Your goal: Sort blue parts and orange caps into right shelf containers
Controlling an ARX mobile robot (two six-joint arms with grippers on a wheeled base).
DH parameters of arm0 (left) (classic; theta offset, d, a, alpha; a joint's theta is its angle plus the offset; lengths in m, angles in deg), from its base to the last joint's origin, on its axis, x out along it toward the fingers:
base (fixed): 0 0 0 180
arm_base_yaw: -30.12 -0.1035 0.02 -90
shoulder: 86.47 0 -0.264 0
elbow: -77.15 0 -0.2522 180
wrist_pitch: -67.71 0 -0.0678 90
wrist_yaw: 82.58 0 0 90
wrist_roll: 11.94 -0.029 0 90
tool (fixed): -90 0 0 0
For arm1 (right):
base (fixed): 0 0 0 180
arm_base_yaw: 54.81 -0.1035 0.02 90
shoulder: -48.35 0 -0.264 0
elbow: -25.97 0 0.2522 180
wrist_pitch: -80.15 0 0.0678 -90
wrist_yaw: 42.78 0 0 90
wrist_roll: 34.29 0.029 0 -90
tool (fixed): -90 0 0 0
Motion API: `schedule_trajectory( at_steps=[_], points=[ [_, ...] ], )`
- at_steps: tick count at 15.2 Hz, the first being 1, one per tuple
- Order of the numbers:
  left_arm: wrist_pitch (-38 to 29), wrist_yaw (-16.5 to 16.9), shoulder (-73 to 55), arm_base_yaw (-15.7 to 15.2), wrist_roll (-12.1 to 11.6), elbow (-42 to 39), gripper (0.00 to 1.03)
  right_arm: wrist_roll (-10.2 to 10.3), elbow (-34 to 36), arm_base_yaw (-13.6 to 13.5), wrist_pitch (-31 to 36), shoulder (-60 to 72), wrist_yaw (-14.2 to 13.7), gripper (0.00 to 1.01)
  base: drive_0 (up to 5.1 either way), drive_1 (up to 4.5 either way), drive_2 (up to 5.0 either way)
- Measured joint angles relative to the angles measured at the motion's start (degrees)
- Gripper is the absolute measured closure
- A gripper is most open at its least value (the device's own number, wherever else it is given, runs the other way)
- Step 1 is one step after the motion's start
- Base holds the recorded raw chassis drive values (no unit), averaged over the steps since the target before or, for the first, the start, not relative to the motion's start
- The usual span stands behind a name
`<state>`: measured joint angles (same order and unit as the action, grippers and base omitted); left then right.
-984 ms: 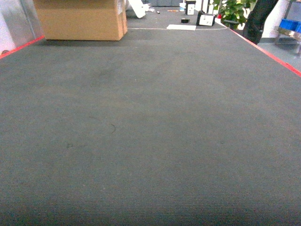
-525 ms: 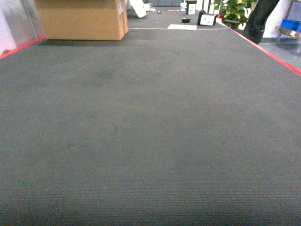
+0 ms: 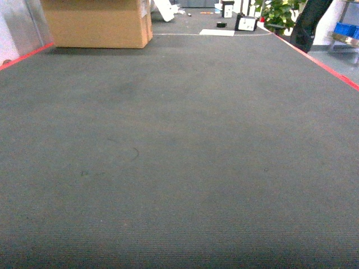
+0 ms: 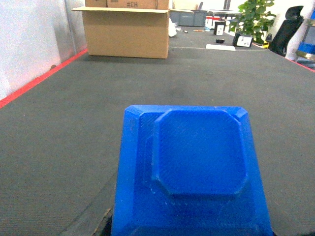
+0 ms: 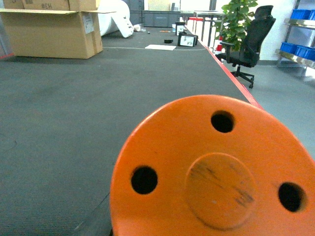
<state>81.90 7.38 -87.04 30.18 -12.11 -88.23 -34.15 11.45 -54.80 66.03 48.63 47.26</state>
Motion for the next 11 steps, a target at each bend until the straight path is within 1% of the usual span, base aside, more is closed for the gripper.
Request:
schedule_trajectory(
  at_steps=[11],
  points=[
    [0.0,0.0,0.0,0.0,0.0,0.0,0.59,0.0,0.0,0.0,0.0,0.0,0.0,0.57,-1.7,-1.71,-1.7]
  ],
)
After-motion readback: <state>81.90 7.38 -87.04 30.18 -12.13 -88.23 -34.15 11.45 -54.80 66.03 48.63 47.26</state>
